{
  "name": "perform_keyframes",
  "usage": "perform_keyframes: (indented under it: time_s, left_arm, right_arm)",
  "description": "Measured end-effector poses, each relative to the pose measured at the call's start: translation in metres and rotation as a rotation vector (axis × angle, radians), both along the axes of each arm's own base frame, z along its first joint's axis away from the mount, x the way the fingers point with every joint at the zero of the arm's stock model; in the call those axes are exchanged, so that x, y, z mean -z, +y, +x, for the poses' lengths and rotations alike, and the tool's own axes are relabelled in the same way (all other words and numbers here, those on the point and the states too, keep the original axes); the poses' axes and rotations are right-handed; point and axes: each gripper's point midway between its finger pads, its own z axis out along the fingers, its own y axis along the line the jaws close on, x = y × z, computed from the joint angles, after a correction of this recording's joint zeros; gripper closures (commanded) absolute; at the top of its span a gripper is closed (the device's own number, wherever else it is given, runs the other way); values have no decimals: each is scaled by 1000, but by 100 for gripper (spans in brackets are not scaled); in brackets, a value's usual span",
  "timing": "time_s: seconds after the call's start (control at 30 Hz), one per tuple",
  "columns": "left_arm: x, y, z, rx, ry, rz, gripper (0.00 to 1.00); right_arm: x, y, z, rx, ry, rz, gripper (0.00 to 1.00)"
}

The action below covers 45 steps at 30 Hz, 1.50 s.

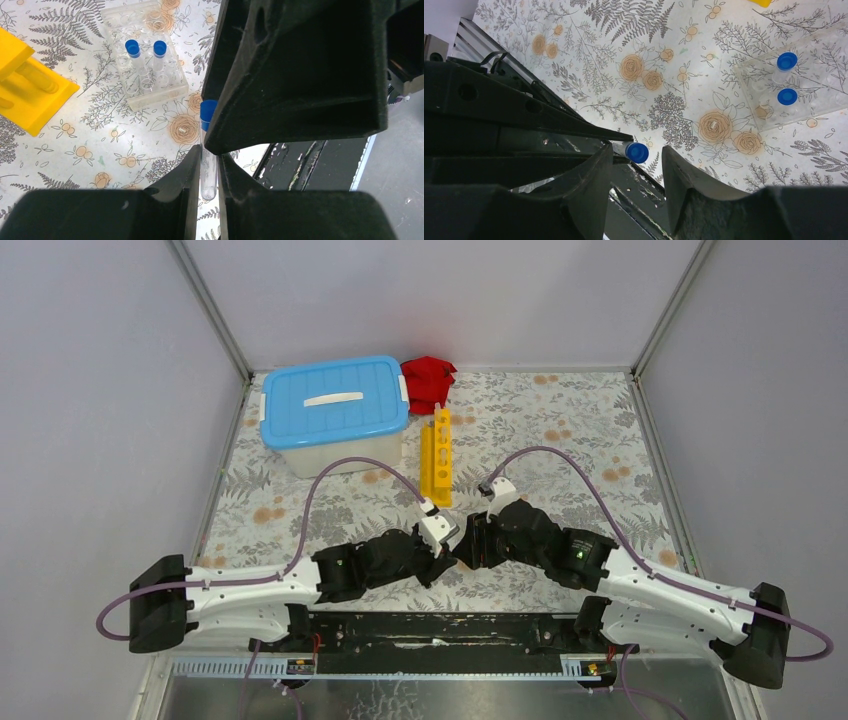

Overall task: Organize the chemistry lab equipment
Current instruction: Pick up the test tube at the center of the board, then insert the test tube into the slot of the test tube rack.

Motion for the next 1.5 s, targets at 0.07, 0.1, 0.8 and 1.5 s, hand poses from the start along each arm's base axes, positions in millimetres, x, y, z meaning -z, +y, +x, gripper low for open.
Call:
perform_keyframes:
  time_s: [0.07, 0.1, 0.8, 1.5]
  left_arm:
    - [1, 0, -1, 4, -2, 3, 89]
    - [1, 0, -1, 7, -4, 5, 89]
    - [2, 0, -2, 16, -31, 22, 94]
    - [-2, 6, 2, -42, -20, -8, 47]
  right_arm:
    - [0, 1, -1, -8, 6, 2, 54]
    - [0, 1, -2, -8, 7, 2, 55]
    - [1, 4, -1, -31, 68, 43, 81]
    - [1, 8, 3, -49, 68, 61, 93]
